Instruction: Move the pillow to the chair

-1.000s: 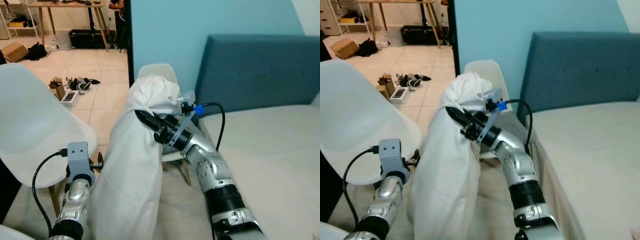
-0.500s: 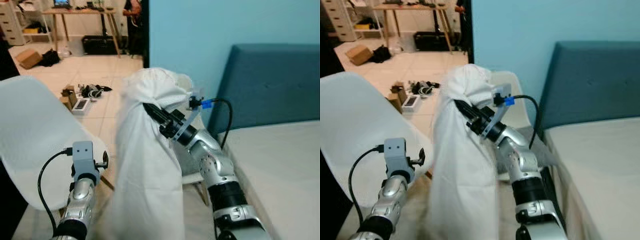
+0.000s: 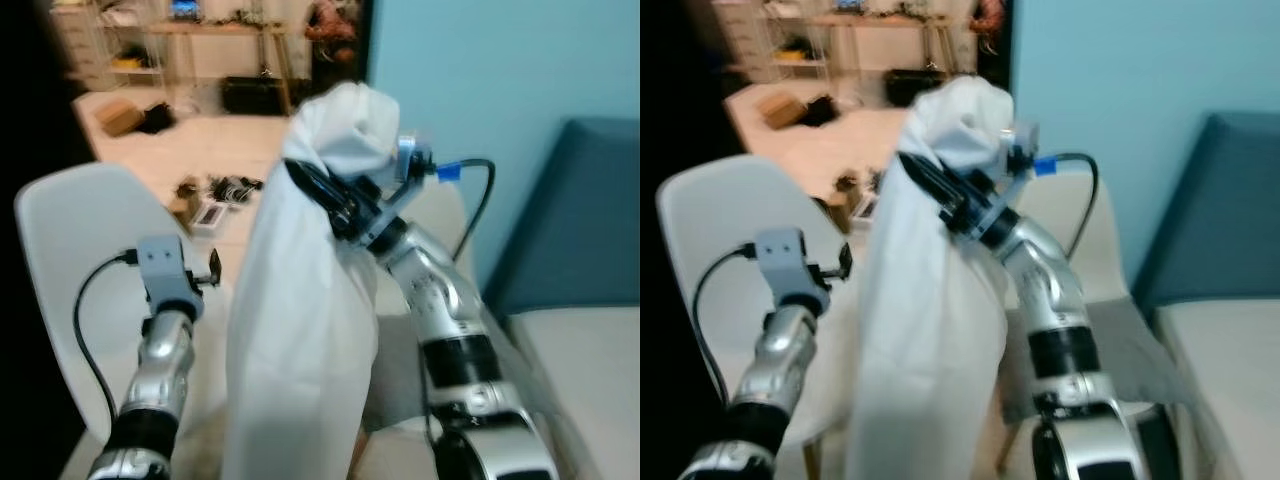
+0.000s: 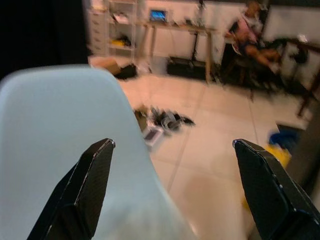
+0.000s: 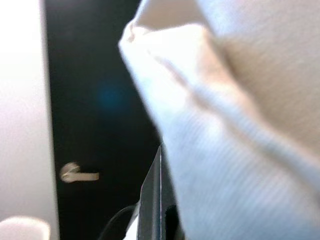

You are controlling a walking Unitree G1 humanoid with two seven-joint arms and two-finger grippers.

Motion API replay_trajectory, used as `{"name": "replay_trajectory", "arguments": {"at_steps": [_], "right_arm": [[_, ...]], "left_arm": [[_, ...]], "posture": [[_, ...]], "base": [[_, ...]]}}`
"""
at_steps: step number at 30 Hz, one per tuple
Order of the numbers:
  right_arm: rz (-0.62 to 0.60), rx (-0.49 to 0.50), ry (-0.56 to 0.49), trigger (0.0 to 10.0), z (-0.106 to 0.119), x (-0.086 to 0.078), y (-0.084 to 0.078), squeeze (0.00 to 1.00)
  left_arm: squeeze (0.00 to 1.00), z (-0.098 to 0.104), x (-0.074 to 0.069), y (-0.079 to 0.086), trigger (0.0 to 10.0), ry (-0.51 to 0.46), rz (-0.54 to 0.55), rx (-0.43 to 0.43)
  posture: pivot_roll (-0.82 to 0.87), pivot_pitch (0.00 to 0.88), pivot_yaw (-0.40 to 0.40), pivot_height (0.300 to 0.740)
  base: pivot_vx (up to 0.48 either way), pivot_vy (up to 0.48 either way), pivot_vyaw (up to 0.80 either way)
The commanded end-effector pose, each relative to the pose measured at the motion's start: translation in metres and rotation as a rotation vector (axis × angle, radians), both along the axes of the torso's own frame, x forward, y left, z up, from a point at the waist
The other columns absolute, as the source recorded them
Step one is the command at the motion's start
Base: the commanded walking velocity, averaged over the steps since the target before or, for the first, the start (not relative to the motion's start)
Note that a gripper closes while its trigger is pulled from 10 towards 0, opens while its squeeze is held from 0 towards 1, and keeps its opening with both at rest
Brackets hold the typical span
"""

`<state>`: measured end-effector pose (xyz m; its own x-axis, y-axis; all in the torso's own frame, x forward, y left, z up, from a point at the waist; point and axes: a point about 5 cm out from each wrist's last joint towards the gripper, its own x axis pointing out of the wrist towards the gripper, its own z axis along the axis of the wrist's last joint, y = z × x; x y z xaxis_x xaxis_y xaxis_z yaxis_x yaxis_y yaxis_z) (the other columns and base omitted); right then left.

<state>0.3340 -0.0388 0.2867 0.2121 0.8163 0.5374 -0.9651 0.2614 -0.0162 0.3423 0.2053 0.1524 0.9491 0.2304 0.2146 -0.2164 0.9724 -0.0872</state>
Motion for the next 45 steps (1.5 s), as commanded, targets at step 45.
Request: {"name": "replay_trajectory", "arguments": {"at_steps": [45], "right_arm": [[-0.506, -0.656, 0.456, 10.0, -0.142, 0.032, -0.011, 0.00]], "left_arm": [[0.00, 0.005, -0.010, -0.026, 10.0, 0.103, -0.049, 0.067]], "posture": [[-0.12, 0.000, -0.025, 0.740]], "base": [[0.235, -0.053, 0.48]]}}
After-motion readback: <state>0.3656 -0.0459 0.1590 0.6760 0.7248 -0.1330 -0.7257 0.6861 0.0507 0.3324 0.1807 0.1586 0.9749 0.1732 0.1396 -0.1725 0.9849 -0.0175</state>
